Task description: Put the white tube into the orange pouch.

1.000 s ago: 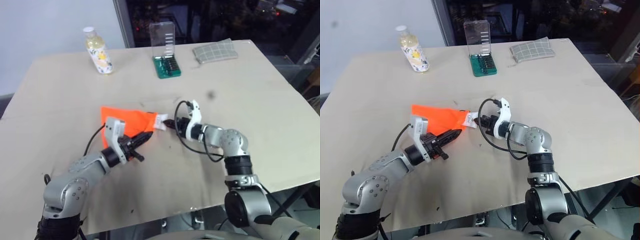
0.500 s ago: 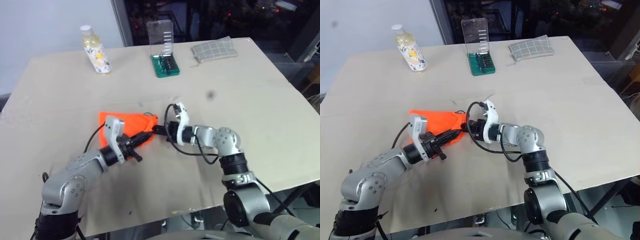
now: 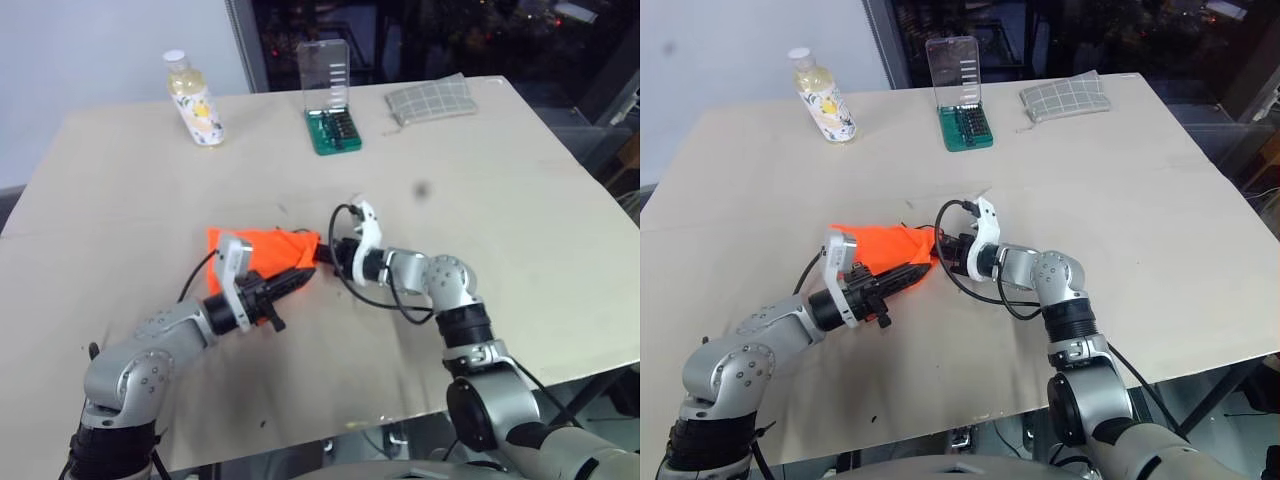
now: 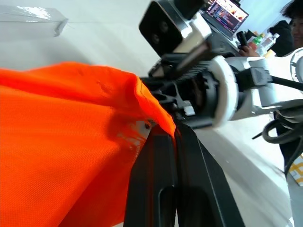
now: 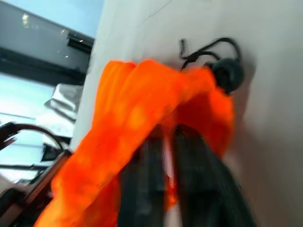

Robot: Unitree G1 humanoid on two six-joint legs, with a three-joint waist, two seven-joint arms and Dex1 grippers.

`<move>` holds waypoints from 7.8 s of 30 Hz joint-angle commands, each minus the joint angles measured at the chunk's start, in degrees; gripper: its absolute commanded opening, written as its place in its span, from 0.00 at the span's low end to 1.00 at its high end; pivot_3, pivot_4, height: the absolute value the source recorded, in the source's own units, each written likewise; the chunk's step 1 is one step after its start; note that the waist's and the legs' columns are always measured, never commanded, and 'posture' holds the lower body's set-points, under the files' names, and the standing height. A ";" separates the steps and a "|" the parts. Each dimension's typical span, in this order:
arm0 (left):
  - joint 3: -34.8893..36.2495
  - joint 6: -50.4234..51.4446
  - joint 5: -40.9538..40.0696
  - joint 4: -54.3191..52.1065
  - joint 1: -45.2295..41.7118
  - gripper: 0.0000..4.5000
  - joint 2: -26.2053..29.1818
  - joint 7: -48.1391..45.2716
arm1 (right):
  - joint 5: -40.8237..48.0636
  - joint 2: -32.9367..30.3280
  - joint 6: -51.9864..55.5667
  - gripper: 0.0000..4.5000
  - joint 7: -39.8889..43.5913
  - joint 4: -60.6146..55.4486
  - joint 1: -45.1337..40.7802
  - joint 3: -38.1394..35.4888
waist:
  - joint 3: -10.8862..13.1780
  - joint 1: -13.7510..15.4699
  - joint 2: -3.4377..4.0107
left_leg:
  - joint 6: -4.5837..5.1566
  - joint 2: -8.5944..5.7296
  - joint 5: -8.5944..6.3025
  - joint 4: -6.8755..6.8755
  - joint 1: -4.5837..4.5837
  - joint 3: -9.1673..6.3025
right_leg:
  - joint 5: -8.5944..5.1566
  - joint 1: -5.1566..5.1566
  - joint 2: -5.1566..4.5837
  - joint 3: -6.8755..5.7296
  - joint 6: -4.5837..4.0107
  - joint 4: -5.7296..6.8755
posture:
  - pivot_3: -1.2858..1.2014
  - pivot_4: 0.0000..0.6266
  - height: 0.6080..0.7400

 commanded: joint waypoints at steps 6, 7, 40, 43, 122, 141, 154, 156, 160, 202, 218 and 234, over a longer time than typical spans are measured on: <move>2.12 -0.54 -0.98 -0.50 0.80 0.00 1.08 -0.77 | 0.21 -11.50 4.04 0.59 14.76 -22.55 4.88 9.99 | 0.02 0.49 0.03 | -0.02 -0.01 -0.01 -0.03 -0.03 0.00 | -0.01 -0.02 0.01 0.00 0.00 -0.03 | 0.52 0.24 1.00; 2.67 -0.46 -1.28 -0.76 1.34 0.00 1.43 -0.99 | 0.18 -15.47 3.81 0.59 18.07 -25.43 6.05 10.94 | 0.03 0.77 0.03 | -0.01 -0.04 -0.02 -0.02 -0.04 0.02 | -0.01 -0.02 0.00 0.00 0.00 -0.07 | 0.52 0.24 1.00; 4.81 -6.88 2.31 -4.88 19.15 0.00 8.67 -10.45 | -46.04 -9.75 -32.08 0.59 18.94 2.00 -7.88 33.51 | 0.13 0.82 0.13 | -0.17 0.07 -0.09 0.01 -0.15 0.66 | -0.03 -0.47 -0.01 0.28 -0.09 0.02 | 0.52 0.24 1.00; 4.87 -7.20 2.41 -4.95 19.36 0.00 8.55 -10.11 | -47.86 -9.82 -30.63 0.59 19.77 3.44 -7.49 33.81 | 0.13 0.78 0.13 | -0.21 0.07 -0.09 0.01 -0.14 0.64 | -0.06 -0.47 -0.02 0.29 -0.15 0.04 | 0.52 0.24 1.00; -0.58 -21.02 3.47 25.81 -49.68 0.48 -14.25 -6.16 | -16.37 -18.71 -10.05 0.00 3.15 -12.01 -43.51 -9.51 | 0.23 1.08 -0.12 | -0.08 0.02 -0.04 0.09 -0.18 0.90 | 0.07 -0.45 0.42 0.43 -0.04 0.11 | 0.52 0.24 1.00; -1.16 -32.95 13.35 42.06 -57.25 0.48 -12.08 -13.97 | -13.57 -17.50 -6.54 0.00 4.11 -14.94 -41.66 -8.23 | 0.23 1.09 -0.12 | -0.06 0.01 -0.06 0.14 -0.16 0.95 | 0.07 -0.45 0.42 0.42 -0.04 0.17 | 0.52 0.24 1.00; -0.94 -39.05 16.71 56.23 -63.79 0.48 -14.31 -22.17 | -12.01 -16.82 -4.05 0.00 4.27 -17.15 -41.11 -7.44 | 0.24 1.02 -0.13 | -0.04 0.02 -0.07 0.12 -0.16 0.95 | 0.07 -0.46 0.42 0.43 -0.03 0.20 | 0.52 0.24 1.00; -0.59 -39.48 16.80 57.60 -64.33 0.48 -14.36 -22.46 | -11.90 -16.77 -3.82 0.00 4.25 -17.21 -41.14 -7.47 | 0.24 1.01 -0.13 | -0.04 0.02 -0.07 0.12 -0.16 0.94 | 0.07 -0.46 0.42 0.42 -0.03 0.21 | 0.52 0.24 1.00; 0.07 -39.81 16.53 59.36 -65.29 0.48 -14.59 -23.07 | -11.70 -16.70 -3.35 0.00 4.09 -17.52 -41.02 -7.50 | 0.24 1.02 -0.13 | -0.03 0.02 -0.07 0.12 -0.16 0.94 | 0.07 -0.46 0.42 0.43 -0.03 0.21 | 0.52 0.24 1.00; 2.32 -32.68 15.78 62.25 -65.95 0.04 -14.62 -29.02 | -11.87 -16.85 -3.23 0.00 3.41 -17.95 -40.77 -7.41 | 0.23 0.98 -0.13 | -0.02 0.01 -0.08 0.22 -0.15 0.98 | 0.07 -0.50 0.41 0.51 -0.03 0.68 | 0.52 0.24 1.00; -2.96 -32.93 20.60 51.76 -52.65 0.04 -12.33 -30.22 | -12.17 -17.21 -6.93 0.00 1.72 -17.00 -41.84 -10.02 | 0.23 0.95 -0.14 | -0.02 0.02 -0.08 0.26 -0.12 1.09 | 0.07 -0.58 0.40 0.65 -0.04 0.85 | 0.52 0.24 1.00; -3.53 -25.05 17.07 39.00 -45.66 0.04 -11.08 -27.65 | -15.07 -24.69 -21.03 0.00 7.99 4.99 -55.20 -13.26 | 0.25 0.81 -0.17 | 0.02 0.02 -0.10 0.22 -0.11 1.25 | 0.07 -0.70 0.41 0.83 -0.04 0.88 | 0.52 0.24 1.00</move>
